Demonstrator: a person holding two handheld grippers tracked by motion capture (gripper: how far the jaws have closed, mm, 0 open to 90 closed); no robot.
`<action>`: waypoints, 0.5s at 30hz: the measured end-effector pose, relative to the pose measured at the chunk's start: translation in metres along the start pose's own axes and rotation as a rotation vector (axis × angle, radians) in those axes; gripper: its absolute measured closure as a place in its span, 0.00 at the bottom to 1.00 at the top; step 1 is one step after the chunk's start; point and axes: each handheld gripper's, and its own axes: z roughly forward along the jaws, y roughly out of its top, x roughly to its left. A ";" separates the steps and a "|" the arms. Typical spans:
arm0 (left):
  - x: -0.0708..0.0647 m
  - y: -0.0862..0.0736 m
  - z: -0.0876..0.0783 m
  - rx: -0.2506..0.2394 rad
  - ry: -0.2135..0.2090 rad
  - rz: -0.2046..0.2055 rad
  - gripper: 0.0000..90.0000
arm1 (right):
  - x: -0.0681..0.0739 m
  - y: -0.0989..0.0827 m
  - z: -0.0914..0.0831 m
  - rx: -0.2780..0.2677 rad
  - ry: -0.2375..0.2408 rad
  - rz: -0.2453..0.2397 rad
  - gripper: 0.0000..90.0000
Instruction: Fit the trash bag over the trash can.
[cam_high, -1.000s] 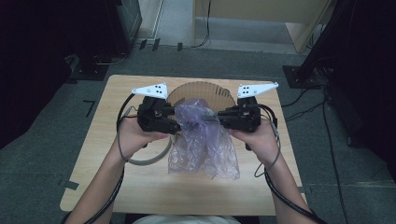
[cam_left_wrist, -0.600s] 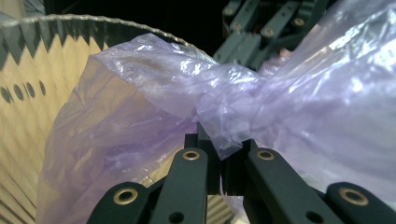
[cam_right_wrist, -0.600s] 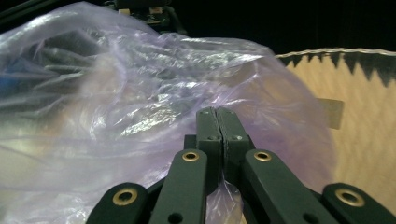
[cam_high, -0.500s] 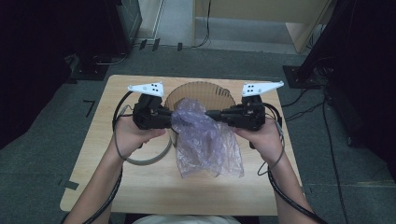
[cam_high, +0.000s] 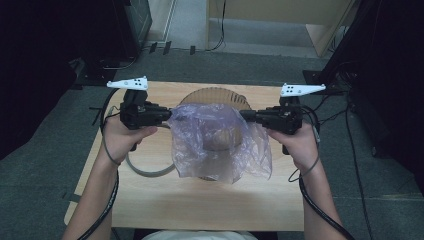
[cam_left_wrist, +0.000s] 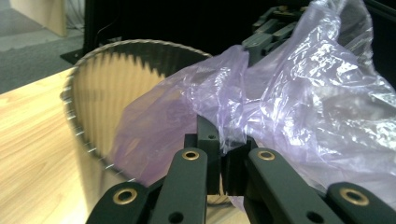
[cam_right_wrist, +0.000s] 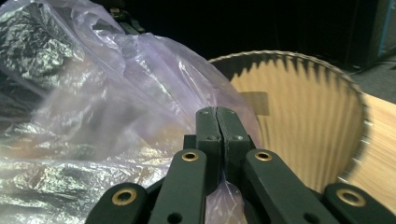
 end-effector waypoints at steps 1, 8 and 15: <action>0.003 -0.001 -0.001 0.000 0.005 -0.005 0.98 | -0.001 0.000 -0.001 0.001 -0.005 0.003 0.99; 0.013 -0.006 0.004 0.013 0.017 -0.027 0.98 | -0.008 -0.004 -0.003 0.029 -0.055 -0.008 0.99; 0.013 -0.006 0.000 -0.010 -0.003 0.011 0.79 | -0.007 -0.004 -0.002 0.019 -0.053 -0.017 0.81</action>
